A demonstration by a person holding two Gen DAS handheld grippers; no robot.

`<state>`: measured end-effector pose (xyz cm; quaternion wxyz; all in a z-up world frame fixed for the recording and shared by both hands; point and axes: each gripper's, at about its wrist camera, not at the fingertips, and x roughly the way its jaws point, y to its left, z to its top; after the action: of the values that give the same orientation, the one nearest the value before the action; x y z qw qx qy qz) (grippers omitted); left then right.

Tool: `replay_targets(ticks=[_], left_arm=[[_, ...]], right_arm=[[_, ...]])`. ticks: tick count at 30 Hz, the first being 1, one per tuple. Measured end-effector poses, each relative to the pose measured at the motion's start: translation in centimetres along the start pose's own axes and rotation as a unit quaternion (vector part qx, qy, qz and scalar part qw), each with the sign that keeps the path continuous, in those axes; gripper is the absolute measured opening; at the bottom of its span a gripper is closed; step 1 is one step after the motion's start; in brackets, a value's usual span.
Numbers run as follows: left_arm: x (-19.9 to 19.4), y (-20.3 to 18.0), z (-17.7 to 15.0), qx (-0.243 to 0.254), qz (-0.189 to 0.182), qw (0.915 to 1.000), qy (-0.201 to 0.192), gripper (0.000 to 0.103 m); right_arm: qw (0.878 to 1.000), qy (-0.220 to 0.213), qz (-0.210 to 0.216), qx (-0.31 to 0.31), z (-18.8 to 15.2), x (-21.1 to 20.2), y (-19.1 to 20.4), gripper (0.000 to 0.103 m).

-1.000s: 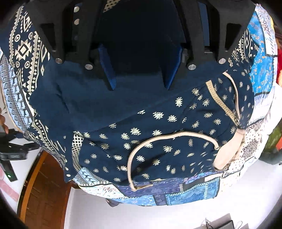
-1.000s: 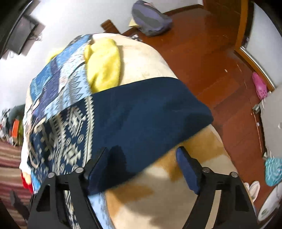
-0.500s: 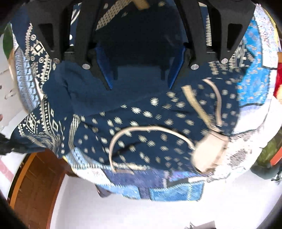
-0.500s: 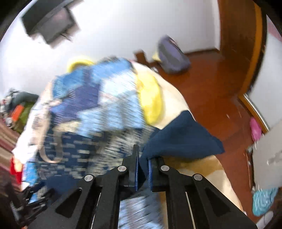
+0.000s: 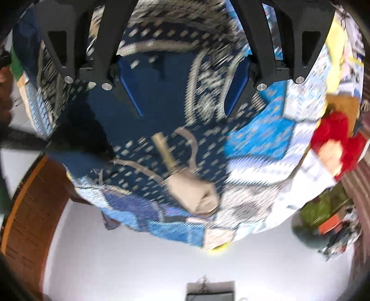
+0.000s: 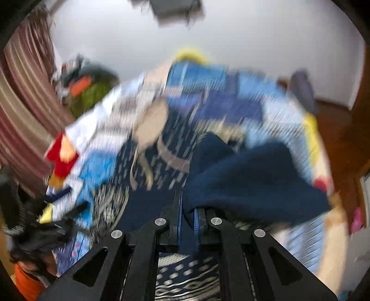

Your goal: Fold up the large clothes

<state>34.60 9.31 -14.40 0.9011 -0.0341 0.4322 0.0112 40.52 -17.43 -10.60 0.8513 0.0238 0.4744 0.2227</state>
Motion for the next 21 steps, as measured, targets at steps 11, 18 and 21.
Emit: replay_targets(ticks=[11, 18, 21], left_arm=[[0.1, 3.1, -5.2, 0.036, 0.030, 0.9977, 0.050, 0.071], [0.6, -4.4, -2.8, 0.075, -0.033, 0.9962, 0.032, 0.071], [1.4, -7.9, -1.3, 0.083, -0.074, 0.9933, 0.032, 0.071]], right_arm=[[0.992, 0.114, -0.028, 0.042, -7.0, 9.1, -1.1, 0.007], [0.987, 0.147, 0.014, 0.061, -8.8, 6.5, -3.2, 0.007], [0.988, 0.134, 0.028, 0.078, -9.9, 5.1, -4.5, 0.007]])
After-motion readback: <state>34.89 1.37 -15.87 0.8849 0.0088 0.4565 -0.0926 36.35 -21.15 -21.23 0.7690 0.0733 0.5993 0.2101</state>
